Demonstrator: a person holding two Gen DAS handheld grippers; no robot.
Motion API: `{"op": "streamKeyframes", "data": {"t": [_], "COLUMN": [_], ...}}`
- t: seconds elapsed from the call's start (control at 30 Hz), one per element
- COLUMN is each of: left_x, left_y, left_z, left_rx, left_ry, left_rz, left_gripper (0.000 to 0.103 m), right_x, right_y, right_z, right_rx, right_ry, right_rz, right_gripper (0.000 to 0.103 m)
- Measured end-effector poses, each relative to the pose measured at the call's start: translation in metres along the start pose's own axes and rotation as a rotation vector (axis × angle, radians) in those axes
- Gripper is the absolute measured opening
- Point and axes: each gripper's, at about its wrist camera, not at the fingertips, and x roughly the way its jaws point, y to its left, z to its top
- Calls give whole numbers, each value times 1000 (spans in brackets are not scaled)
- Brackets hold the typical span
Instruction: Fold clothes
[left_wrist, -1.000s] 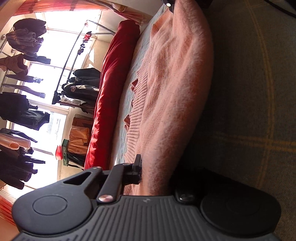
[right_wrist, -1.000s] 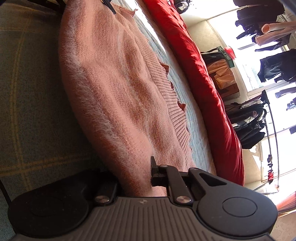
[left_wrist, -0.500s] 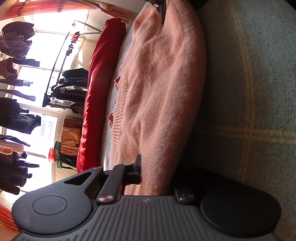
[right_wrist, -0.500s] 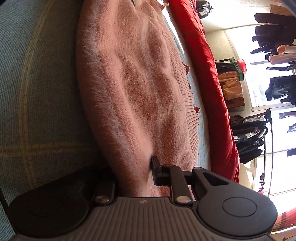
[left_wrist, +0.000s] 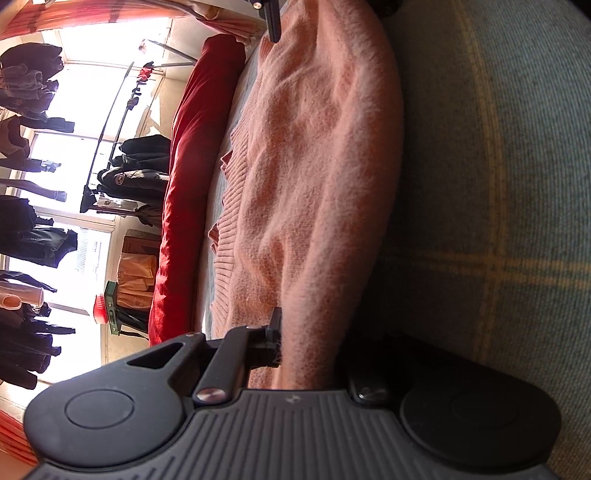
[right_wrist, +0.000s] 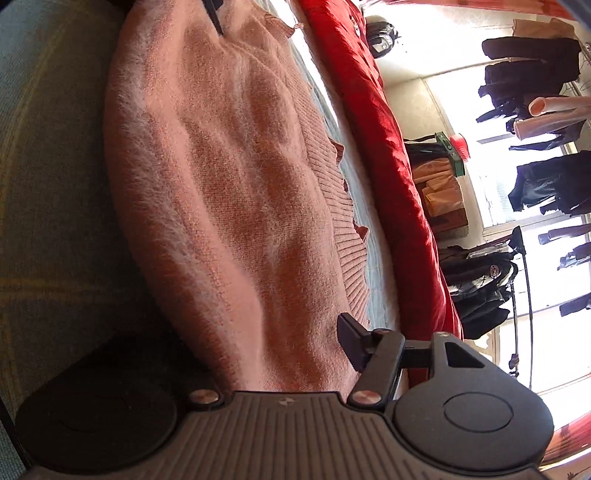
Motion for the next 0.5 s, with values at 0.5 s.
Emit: {"op": "streamKeyframes", "data": {"t": [0.5], "left_x": [-9], "left_y": [13], "left_z": [0], "left_rx": [-38], "left_ry": [-16], "left_rz": [76], "left_gripper": [9], "right_x": [5], "right_y": [7], "right_z": [4], "right_rx": [-18], "right_ry": [16], "right_rz": [-6], "right_gripper": [13]}}
